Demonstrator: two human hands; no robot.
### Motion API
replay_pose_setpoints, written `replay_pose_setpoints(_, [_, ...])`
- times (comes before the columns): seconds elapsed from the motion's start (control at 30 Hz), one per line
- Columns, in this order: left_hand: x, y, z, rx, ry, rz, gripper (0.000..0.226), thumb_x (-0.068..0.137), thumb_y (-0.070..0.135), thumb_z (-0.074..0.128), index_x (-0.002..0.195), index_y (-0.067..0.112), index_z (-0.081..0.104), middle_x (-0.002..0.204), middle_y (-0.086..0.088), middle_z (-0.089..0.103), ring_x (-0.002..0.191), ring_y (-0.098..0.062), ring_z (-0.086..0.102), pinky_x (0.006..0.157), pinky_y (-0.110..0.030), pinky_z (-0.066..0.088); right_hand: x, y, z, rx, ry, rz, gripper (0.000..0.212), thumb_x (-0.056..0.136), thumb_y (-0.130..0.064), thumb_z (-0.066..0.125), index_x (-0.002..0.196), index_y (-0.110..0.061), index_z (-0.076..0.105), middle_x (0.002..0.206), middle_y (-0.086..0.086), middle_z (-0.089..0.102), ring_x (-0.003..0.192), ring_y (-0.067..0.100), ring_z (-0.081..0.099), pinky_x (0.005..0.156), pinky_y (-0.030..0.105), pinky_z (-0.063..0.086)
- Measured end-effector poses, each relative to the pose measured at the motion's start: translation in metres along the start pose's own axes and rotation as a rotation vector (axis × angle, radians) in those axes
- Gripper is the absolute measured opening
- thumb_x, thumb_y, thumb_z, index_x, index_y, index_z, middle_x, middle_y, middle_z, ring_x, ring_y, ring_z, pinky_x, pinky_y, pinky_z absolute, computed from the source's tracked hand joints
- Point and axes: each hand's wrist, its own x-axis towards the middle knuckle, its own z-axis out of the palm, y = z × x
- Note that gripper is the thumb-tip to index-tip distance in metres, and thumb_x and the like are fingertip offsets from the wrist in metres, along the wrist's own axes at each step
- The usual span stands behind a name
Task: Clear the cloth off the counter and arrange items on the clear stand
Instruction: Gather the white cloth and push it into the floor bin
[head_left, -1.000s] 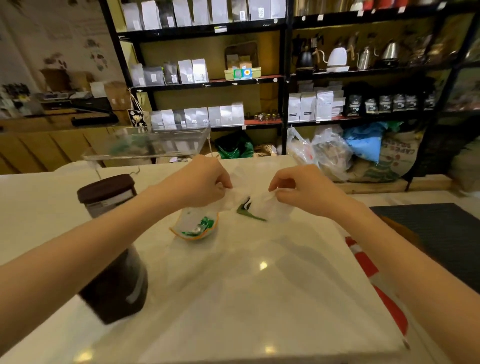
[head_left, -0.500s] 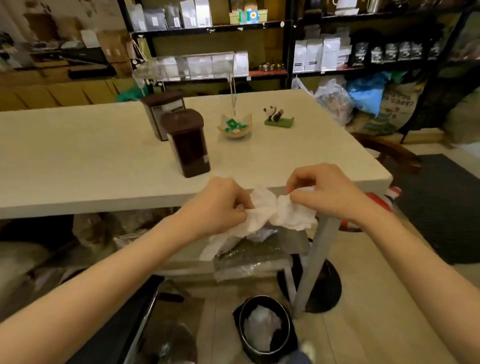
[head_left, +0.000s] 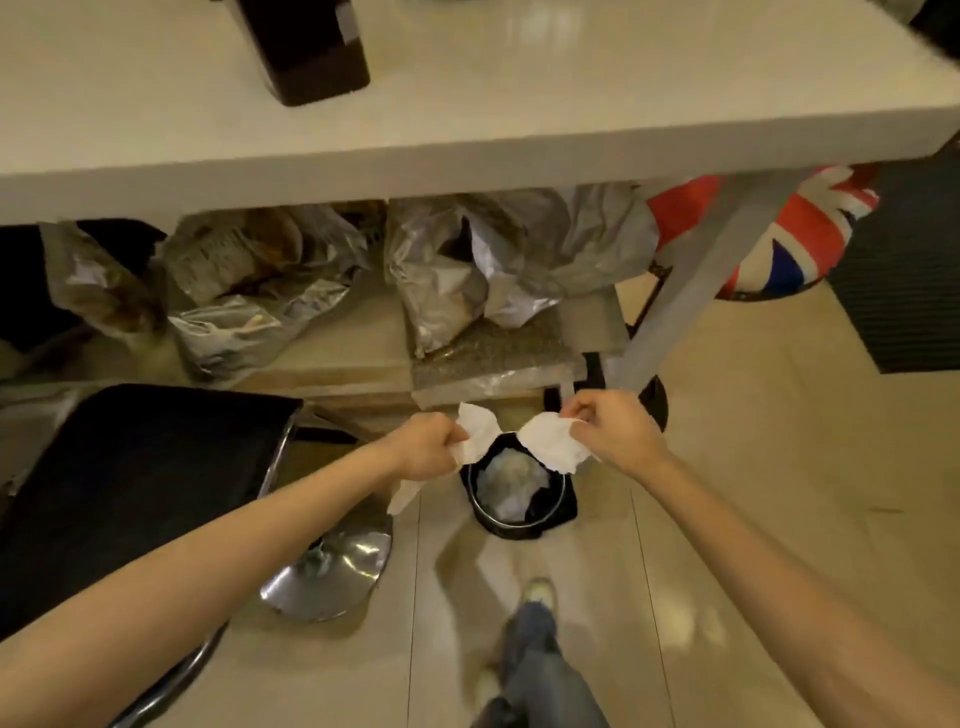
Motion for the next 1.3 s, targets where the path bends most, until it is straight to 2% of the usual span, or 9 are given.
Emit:
replay_pose_setpoints(0.23, [0.108, -0.057, 0.089, -0.023, 0.057, 0.011, 0.015, 0.077, 0.000, 0.053, 0.078, 0.011, 0.063, 0.084, -0.010, 0.060, 0.094, -0.028, 0.061, 0.074, -0.030, 0.045, 0.058, 0.081, 0.101, -0.046, -0.006, 0.090, 0.019, 0.087, -0.003, 0.050, 0.088, -0.009, 0.068, 0.098, 0.014, 0.070, 0.093, 0.030, 0.064, 0.079, 0.032, 0.049])
replay_pose_setpoints(0.5, [0.239, -0.107, 0.196, -0.033, 0.137, -0.031, 0.016, 0.075, 0.005, 0.062, 0.068, 0.017, 0.053, 0.076, -0.002, 0.050, 0.073, -0.015, 0.046, 0.057, -0.019, 0.035, 0.127, 0.161, 0.224, -0.139, -0.223, 0.153, 0.031, 0.093, -0.009, 0.042, 0.121, -0.006, 0.056, 0.124, 0.017, 0.059, 0.111, 0.030, 0.056, 0.096, 0.035, 0.046])
replay_pose_setpoints(0.67, [0.306, -0.134, 0.263, -0.097, 0.124, -0.073, 0.042, 0.076, 0.009, 0.062, 0.045, 0.020, 0.034, 0.065, -0.007, 0.048, 0.064, -0.017, 0.045, 0.059, -0.027, 0.036, 0.155, 0.208, 0.291, -0.097, -0.280, 0.197, 0.029, 0.090, -0.010, 0.043, 0.111, 0.001, 0.059, 0.113, 0.022, 0.063, 0.102, 0.034, 0.059, 0.089, 0.038, 0.048])
replay_pose_setpoints(0.83, [0.351, -0.141, 0.301, -0.154, 0.132, -0.118, 0.025, 0.081, 0.013, 0.058, 0.057, 0.011, 0.051, 0.060, -0.006, 0.054, 0.071, -0.025, 0.056, 0.054, -0.022, 0.036, 0.178, 0.238, 0.329, -0.053, -0.293, 0.189, 0.030, 0.092, -0.012, 0.043, 0.117, -0.002, 0.057, 0.121, 0.019, 0.060, 0.107, 0.033, 0.057, 0.096, 0.040, 0.048])
replay_pose_setpoints(0.87, [0.354, -0.140, 0.303, -0.149, 0.109, -0.096, 0.012, 0.083, 0.015, 0.057, 0.078, 0.006, 0.062, 0.076, -0.014, 0.064, 0.084, -0.030, 0.060, 0.065, -0.028, 0.043, 0.181, 0.241, 0.333, -0.051, -0.302, 0.181, 0.030, 0.092, -0.012, 0.043, 0.118, -0.005, 0.056, 0.122, 0.018, 0.059, 0.109, 0.033, 0.057, 0.097, 0.039, 0.047])
replay_pose_setpoints(0.97, [0.354, -0.142, 0.301, -0.108, 0.061, -0.088, 0.045, 0.089, 0.022, 0.052, 0.130, 0.005, 0.046, 0.119, -0.020, 0.062, 0.113, -0.032, 0.055, 0.091, -0.036, 0.043, 0.184, 0.244, 0.333, -0.076, -0.287, 0.155, 0.030, 0.092, -0.014, 0.043, 0.119, -0.010, 0.057, 0.123, 0.016, 0.059, 0.111, 0.030, 0.056, 0.094, 0.036, 0.045])
replay_pose_setpoints(1.07, [0.342, -0.142, 0.286, -0.088, 0.045, -0.096, 0.036, 0.088, 0.021, 0.053, 0.119, 0.002, 0.058, 0.117, -0.019, 0.063, 0.112, -0.032, 0.056, 0.092, -0.035, 0.042, 0.179, 0.235, 0.320, -0.088, -0.253, 0.128, 0.031, 0.091, -0.013, 0.045, 0.120, -0.010, 0.056, 0.126, 0.015, 0.058, 0.113, 0.030, 0.055, 0.096, 0.037, 0.045])
replay_pose_setpoints(1.17, [0.314, -0.134, 0.257, -0.086, 0.023, -0.087, 0.017, 0.082, 0.022, 0.059, 0.077, 0.007, 0.062, 0.087, -0.015, 0.062, 0.087, -0.029, 0.059, 0.076, -0.036, 0.045, 0.166, 0.212, 0.293, -0.086, -0.232, 0.100, 0.030, 0.090, -0.013, 0.047, 0.118, -0.010, 0.056, 0.120, 0.015, 0.062, 0.108, 0.029, 0.058, 0.093, 0.038, 0.048])
replay_pose_setpoints(1.3, [0.256, -0.108, 0.203, -0.060, 0.058, -0.044, 0.032, 0.082, 0.027, 0.061, 0.103, 0.003, 0.063, 0.102, -0.015, 0.065, 0.096, -0.030, 0.060, 0.080, -0.035, 0.047, 0.139, 0.165, 0.242, -0.100, -0.220, 0.047, 0.029, 0.089, -0.013, 0.049, 0.117, -0.011, 0.056, 0.109, 0.014, 0.067, 0.097, 0.027, 0.062, 0.086, 0.039, 0.051])
